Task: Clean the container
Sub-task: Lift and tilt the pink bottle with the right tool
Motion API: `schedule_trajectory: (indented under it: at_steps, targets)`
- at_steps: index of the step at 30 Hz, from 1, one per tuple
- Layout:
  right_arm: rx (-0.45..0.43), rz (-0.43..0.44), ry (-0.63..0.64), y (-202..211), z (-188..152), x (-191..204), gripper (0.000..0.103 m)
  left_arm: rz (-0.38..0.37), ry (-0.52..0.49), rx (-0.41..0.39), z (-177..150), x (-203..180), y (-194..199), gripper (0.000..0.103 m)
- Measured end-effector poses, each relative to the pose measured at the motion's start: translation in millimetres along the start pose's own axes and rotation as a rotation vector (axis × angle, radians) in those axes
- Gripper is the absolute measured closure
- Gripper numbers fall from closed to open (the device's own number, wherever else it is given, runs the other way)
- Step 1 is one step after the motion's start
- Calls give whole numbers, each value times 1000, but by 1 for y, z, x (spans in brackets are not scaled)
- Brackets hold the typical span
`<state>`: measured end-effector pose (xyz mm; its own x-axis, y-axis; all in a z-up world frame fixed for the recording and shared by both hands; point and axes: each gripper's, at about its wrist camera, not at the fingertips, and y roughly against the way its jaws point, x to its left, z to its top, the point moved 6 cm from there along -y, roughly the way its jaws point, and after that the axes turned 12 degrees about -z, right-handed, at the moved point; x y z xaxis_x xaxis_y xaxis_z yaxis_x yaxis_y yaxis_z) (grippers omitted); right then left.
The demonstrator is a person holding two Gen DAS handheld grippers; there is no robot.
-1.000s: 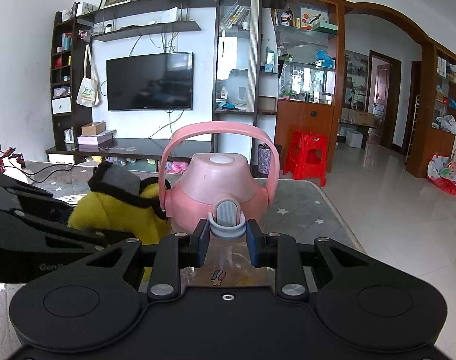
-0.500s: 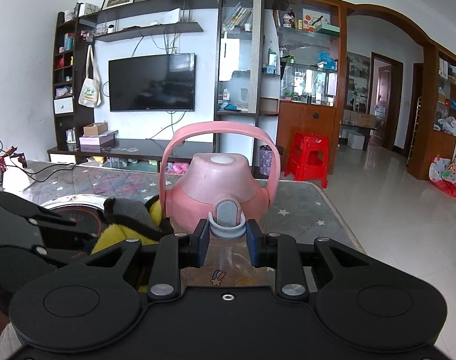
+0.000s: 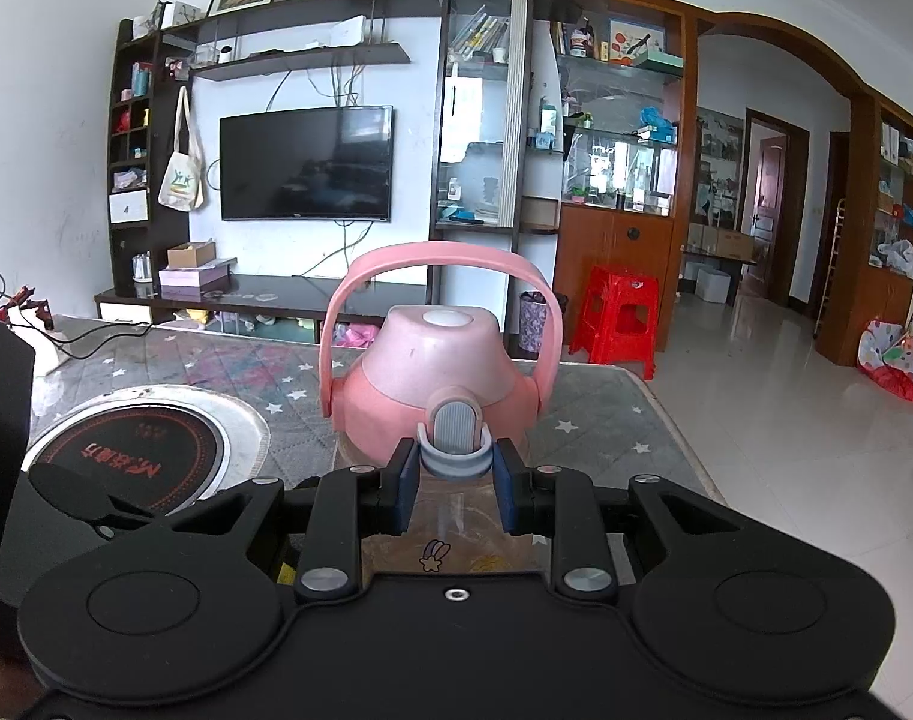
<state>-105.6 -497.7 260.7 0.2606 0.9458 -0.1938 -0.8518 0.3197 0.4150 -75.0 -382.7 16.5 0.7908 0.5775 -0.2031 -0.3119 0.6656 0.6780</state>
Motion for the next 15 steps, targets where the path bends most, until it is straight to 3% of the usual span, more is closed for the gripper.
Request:
schedule_trajectory:
  at_steps: [15]
  targets:
    - [-21, -7, 104, 0, 7, 4, 75, 53, -36, -102, 45, 9, 36, 72]
